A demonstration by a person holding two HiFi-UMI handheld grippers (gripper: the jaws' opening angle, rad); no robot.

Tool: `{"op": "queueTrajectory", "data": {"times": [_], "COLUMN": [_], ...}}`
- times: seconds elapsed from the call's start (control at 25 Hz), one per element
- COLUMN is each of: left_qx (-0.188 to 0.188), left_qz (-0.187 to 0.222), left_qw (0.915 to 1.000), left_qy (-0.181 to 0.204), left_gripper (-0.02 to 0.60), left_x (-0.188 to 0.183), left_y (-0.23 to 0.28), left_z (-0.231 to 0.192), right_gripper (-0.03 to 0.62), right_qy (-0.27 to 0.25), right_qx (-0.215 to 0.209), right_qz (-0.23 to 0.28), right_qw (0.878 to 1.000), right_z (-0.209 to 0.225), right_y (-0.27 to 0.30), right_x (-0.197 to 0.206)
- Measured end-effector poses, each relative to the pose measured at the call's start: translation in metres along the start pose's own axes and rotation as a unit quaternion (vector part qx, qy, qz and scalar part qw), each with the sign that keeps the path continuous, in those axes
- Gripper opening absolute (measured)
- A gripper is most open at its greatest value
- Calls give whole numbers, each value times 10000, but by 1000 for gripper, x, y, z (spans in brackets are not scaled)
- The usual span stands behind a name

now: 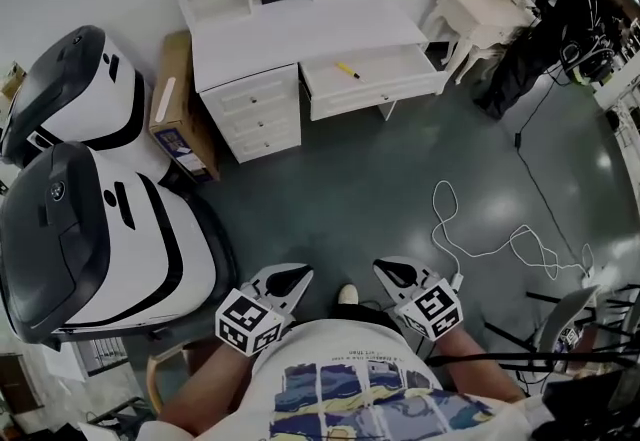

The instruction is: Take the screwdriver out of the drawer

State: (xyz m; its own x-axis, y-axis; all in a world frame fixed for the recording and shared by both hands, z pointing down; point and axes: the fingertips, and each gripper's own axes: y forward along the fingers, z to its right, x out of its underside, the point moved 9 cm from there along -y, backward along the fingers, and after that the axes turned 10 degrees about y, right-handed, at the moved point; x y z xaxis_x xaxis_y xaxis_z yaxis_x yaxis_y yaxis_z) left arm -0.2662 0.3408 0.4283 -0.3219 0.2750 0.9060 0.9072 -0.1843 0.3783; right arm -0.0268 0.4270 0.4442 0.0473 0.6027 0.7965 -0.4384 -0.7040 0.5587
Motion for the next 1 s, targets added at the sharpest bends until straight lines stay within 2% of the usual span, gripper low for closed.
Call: {"op": "queueTrajectory", "data": {"times": [0.28,0.48,0.6,0.68,0.84,1.0], "left_qx": [-208,-61,54,113,310,425], "left_qz": [122,-10,-35,-21,37,275], "left_qw": [9996,10000,10000,9999,9994,9987], "left_qy": [117,56,1,-60,-139,1], "left_gripper": [14,14,15,15,15,15], "left_x": [-44,-54,-55,-56,-70,-103], "left_y": [75,110,128,144,176,199], "left_z": [5,-7,-32,-54,-109,-165], "right_gripper": [29,46,107,120,120,120], "right_qy": [-10,258,345,391,452,200], "right_qx": [82,287,368,447,651,780], "right_qz": [57,113,99,49,-110,-293], "right_qw": [9999,9992,9987,9982,9968,9963], "right_z": [86,128,149,165,197,234], "right_y": [-24,-18,1,15,44,76], "right_x": [-1,-3,-13,-21,-52,-102]}}
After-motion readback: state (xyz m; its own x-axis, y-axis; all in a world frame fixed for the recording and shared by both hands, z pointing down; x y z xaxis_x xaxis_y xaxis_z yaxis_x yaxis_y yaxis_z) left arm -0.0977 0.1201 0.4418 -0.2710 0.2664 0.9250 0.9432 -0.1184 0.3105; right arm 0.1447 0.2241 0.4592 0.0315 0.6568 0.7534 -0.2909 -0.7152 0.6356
